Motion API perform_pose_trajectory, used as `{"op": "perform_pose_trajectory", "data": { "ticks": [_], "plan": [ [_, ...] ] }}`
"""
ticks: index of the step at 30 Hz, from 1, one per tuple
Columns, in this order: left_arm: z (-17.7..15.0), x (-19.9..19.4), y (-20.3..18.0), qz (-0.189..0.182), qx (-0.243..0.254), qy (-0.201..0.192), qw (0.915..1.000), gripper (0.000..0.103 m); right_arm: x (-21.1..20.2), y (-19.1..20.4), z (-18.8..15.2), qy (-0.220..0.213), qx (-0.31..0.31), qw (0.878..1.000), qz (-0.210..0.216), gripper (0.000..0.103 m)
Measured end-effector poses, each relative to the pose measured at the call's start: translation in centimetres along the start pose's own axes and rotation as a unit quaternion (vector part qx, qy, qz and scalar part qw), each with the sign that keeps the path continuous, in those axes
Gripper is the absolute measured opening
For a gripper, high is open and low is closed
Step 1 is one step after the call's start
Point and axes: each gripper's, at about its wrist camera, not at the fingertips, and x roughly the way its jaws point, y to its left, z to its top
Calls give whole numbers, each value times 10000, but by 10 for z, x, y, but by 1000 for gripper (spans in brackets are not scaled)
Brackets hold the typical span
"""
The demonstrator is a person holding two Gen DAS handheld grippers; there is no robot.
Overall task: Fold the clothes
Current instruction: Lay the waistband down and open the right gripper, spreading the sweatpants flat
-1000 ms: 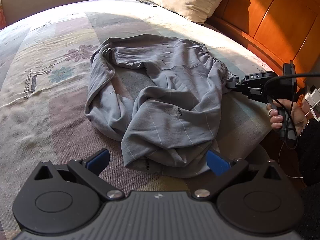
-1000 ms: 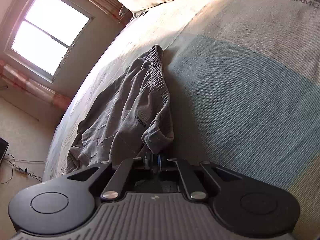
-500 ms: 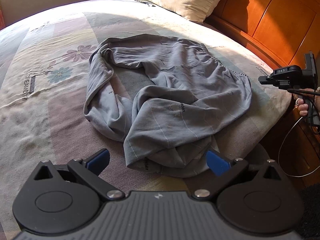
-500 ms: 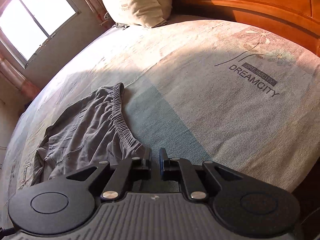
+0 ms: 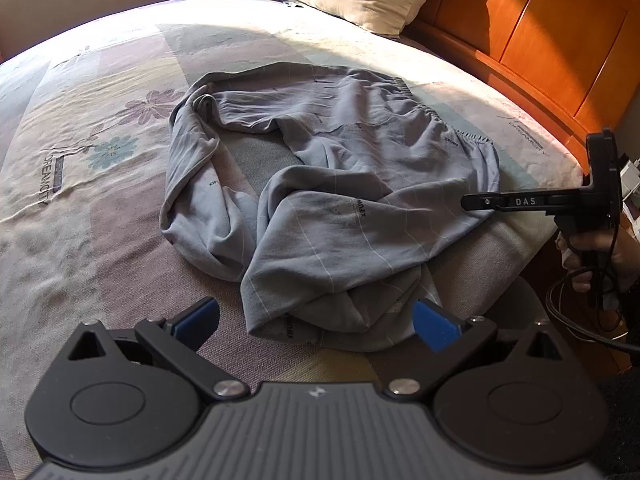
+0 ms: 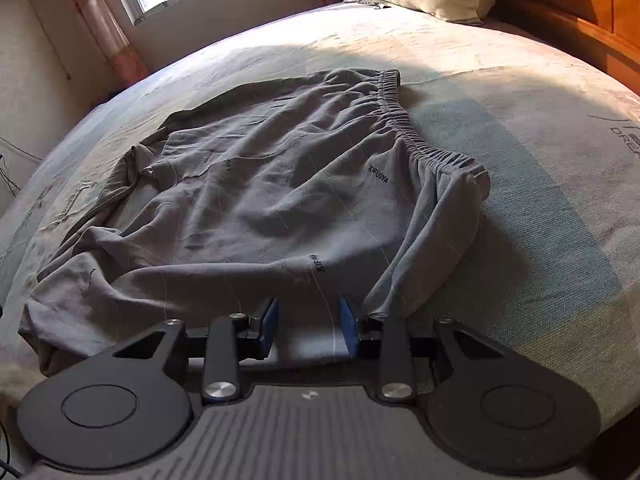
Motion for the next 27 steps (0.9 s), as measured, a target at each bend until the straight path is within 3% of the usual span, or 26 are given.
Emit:
{"op": "perform_pose_trajectory", "data": {
  "ticks": [4, 6, 9, 14, 17, 22, 27],
  "plan": [
    [-4, 1, 4, 39, 31, 46, 10000, 102, -20, 9, -5, 362, -126, 9990, -232, 39],
    [-2, 1, 4, 89, 96, 28, 9999, 102, -24, 20, 1, 315, -330, 9983, -354, 40],
    [0, 5, 7, 4, 136, -52, 9999, 102, -24, 38, 13, -4, -440, 9990, -54, 53],
    [-7, 36, 27, -255, -250, 112, 9993, 102, 15, 58, 13, 352, -378, 9986, 77, 55],
    [-16, 56, 39, -266, -467, 333, 9980, 102, 17, 58, 4, 220, -222, 9994, 151, 65],
    [-23, 51, 45, -412, -361, 41, 9985, 102, 13, 52, -1, 150, 4, 9994, 300, 68],
    [-34, 49, 39, -346, 166, -173, 9991, 102, 14, 50, -2, 91, 174, 9988, 459, 78]
  ]
}}
